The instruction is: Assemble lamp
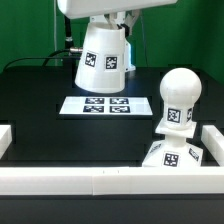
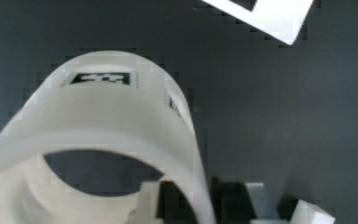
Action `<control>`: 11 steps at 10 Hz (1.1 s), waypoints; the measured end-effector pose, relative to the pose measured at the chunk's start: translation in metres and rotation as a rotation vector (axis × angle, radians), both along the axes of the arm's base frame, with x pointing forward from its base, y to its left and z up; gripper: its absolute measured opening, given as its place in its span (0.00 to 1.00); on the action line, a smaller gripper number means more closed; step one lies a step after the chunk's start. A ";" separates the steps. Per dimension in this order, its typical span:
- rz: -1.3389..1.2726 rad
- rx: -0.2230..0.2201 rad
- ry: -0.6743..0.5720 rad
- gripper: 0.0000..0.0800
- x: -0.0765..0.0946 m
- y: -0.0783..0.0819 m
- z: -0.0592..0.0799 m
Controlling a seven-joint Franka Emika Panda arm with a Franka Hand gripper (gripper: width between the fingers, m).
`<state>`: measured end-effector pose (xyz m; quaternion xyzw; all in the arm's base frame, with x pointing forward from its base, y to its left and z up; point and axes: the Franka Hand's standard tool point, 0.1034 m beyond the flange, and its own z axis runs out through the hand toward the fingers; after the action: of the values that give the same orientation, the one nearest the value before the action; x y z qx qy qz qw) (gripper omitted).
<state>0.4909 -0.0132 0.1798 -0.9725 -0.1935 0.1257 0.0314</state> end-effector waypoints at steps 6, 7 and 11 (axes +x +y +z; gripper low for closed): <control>-0.056 0.025 0.057 0.06 0.031 0.085 0.062; -0.059 -0.006 0.040 0.06 0.035 0.093 0.068; -0.034 0.016 0.038 0.06 0.042 0.101 0.069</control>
Offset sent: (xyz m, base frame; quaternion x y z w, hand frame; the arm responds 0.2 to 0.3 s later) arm 0.0288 0.0945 0.0640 0.0963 -0.0488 0.0518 0.9928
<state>0.5325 0.0877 0.2488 -0.9728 -0.1772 0.1419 0.0452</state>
